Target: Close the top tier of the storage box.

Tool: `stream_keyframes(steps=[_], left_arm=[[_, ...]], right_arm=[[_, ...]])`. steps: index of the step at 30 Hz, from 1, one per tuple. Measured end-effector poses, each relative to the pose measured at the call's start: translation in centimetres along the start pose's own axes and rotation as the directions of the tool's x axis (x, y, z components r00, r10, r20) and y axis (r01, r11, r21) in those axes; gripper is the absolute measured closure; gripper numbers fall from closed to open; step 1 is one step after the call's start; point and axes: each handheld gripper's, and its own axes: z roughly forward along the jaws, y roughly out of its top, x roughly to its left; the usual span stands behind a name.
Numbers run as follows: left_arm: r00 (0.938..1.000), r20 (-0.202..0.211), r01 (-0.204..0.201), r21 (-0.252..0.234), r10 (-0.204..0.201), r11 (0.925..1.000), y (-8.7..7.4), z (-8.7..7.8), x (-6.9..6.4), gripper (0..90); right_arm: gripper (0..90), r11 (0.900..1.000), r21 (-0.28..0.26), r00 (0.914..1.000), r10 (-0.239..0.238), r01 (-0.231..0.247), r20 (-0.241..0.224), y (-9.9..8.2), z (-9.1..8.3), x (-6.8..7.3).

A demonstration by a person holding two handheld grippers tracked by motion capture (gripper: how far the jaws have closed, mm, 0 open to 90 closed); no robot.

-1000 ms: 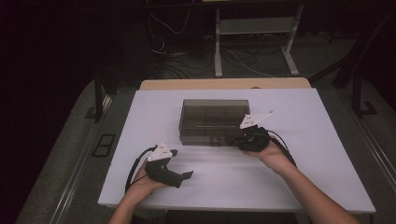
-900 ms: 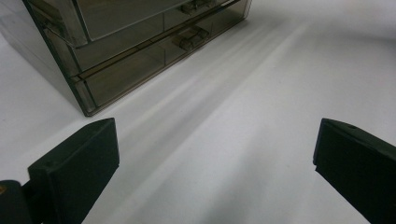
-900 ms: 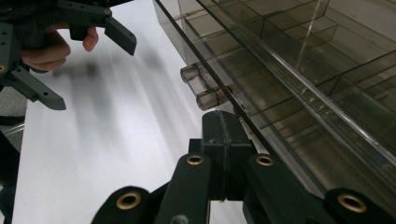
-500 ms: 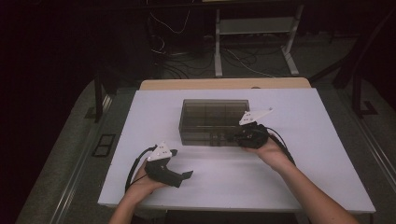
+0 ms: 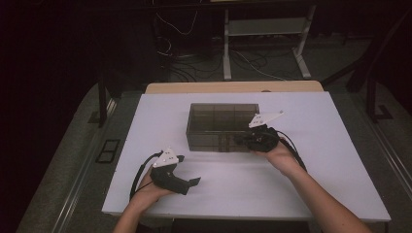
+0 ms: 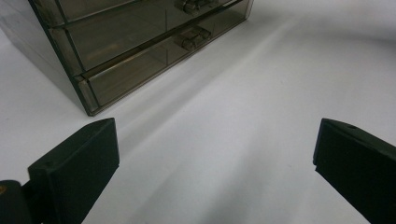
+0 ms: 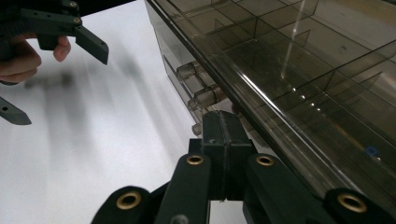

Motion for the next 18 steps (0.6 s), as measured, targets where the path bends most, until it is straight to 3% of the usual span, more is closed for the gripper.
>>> stream_keyframes(steps=[18], left_arm=[[1.0, 0.002, 0.0, 0.001, 0.0, 1.0, 0.05, 0.08, 0.04, 0.0]], right_arm=[[88.8, 0.9999, -0.01, 1.0, -0.006, 0.006, 0.006, 0.02, -0.28, 0.07]])
